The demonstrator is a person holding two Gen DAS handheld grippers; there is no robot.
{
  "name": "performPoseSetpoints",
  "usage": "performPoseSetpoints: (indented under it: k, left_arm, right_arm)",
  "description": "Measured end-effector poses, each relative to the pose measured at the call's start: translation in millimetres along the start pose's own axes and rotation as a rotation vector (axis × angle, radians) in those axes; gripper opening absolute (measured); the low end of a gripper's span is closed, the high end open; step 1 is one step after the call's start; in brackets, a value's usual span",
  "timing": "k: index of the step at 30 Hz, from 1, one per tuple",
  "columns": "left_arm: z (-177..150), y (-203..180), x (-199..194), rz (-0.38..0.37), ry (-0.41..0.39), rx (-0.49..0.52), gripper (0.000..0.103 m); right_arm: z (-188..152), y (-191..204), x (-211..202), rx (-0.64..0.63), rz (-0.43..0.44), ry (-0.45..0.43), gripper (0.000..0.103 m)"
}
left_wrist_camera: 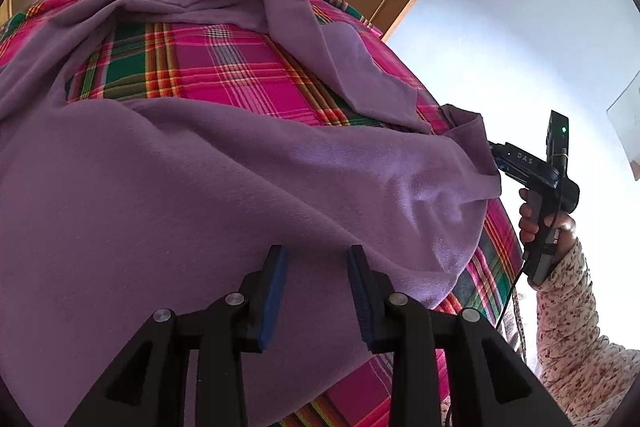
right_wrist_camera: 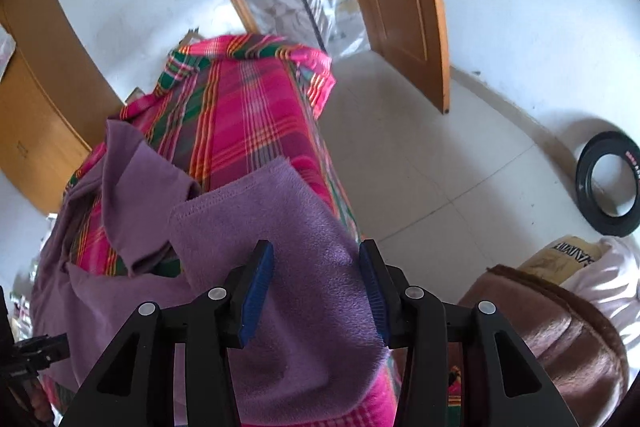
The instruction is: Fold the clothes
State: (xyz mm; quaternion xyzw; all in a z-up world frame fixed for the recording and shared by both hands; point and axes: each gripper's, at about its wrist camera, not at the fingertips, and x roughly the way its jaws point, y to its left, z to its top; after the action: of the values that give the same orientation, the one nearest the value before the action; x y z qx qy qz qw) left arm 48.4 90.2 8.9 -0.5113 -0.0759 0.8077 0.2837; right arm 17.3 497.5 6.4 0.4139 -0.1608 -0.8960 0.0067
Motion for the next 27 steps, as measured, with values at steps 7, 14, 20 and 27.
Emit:
performPoseSetpoints:
  k: [7,14,20,27]
  left_arm:
    - [0.7,-3.9,1.6,0.009,0.002,0.017,0.034]
    - [1.4,-6.1,3.7,0.018,0.003,0.016,0.034]
    - [2.9,-10.8,6.6,0.02,0.008,0.023,0.034]
    - [-2.3,-25.0,11.6,0.007,0.036,0.085,0.034]
  right_arm:
    - [-1.7,6.9,-3.4,-0.049,-0.052,-0.036,0.006]
    - [1.6,-8.9,-26.4,0.016,-0.108,-0.154,0.005]
    - [5.0,-25.3,-51.6,0.079,-0.192,-0.24,0.005]
    - [7.2,-34.2,-43.5,0.113,-0.281,-0.172,0.005]
